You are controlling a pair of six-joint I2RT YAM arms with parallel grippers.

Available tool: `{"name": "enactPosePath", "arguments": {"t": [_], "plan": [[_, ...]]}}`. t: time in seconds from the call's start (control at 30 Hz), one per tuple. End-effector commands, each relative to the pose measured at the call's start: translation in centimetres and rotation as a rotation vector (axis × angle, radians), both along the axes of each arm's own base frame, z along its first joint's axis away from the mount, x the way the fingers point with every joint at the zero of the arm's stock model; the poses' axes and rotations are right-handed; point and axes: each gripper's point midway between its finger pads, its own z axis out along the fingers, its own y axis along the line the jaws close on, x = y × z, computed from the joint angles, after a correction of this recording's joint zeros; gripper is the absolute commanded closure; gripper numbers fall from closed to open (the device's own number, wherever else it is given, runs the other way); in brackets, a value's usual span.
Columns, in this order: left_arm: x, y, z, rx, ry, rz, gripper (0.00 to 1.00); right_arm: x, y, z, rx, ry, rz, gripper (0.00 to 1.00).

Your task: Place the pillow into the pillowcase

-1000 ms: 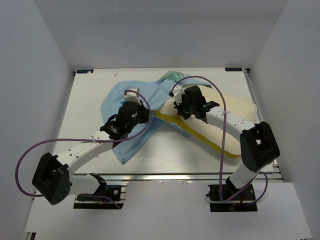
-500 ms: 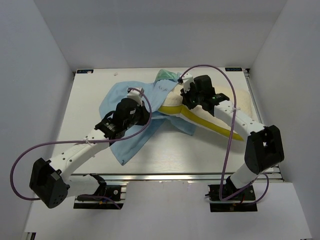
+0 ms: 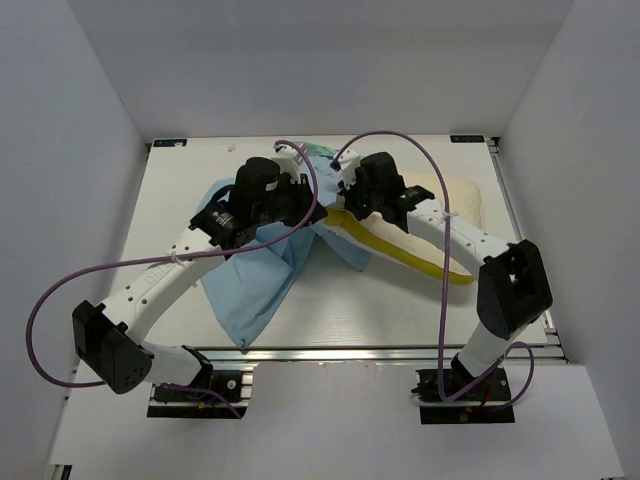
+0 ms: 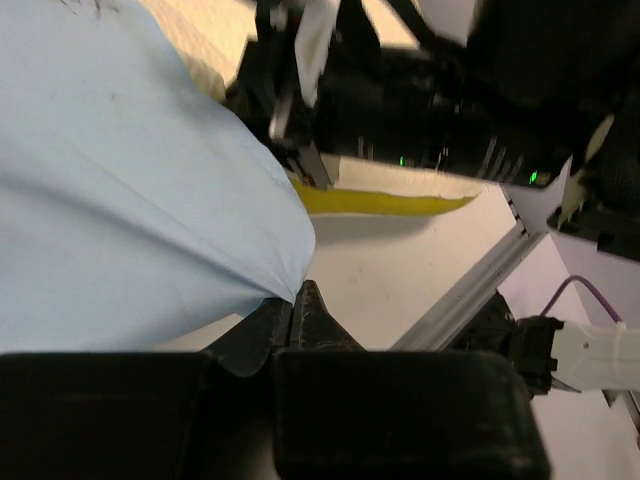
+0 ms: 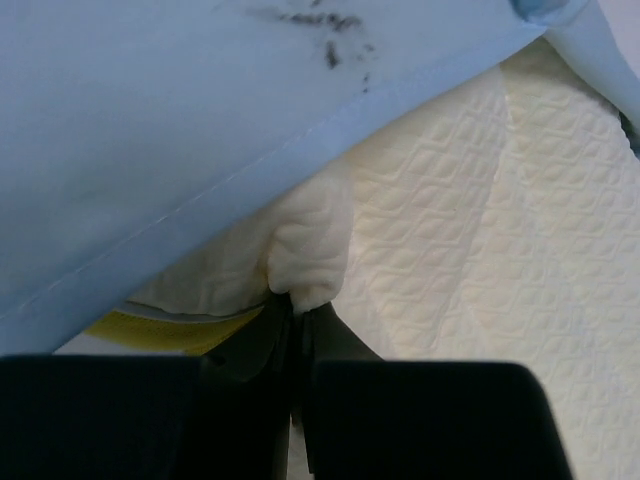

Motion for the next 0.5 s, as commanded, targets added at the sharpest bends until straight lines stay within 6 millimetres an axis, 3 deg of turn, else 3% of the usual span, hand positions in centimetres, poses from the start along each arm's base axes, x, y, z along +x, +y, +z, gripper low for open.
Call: {"name": "enactPosePath", "arguments": {"t": [0.0,0.07,0.17,0.27,0.37,0.47], "plan": [[-2.9,-1.6,3.9,-0.108,0.004,-0.14,0.99,4.3,0.4,6.6,0.182,-0.127,-0.101,1.0],[-2.9,-0.6,1.3,-0.03,0.047,-0.104,0.99,4.5,0.2,10.1,0.27,-0.152,-0.091,1.0],[-3.2,0.1,-2.0,0.026,0.098,-0.092,0.98,3.4,0.6,13.6,0.353,-0.18,-0.055,1.0],[-3.5,-0.6,-3.0,0.007,0.136,-0.114,0.98,1.9,1.3,15.9,0.427,-0.177,-0.008,1.0],[-3.3,-1.8,-1.9,-0.046,0.146,-0.144,0.98,1.3,1.7,16.7,0.445,-0.202,0.012,1.0],[-3.1,-3.1,0.8,-0.116,0.133,-0.175,0.98,1.2,2.8,14.6,0.408,-0.162,0.036,1.0]]}}
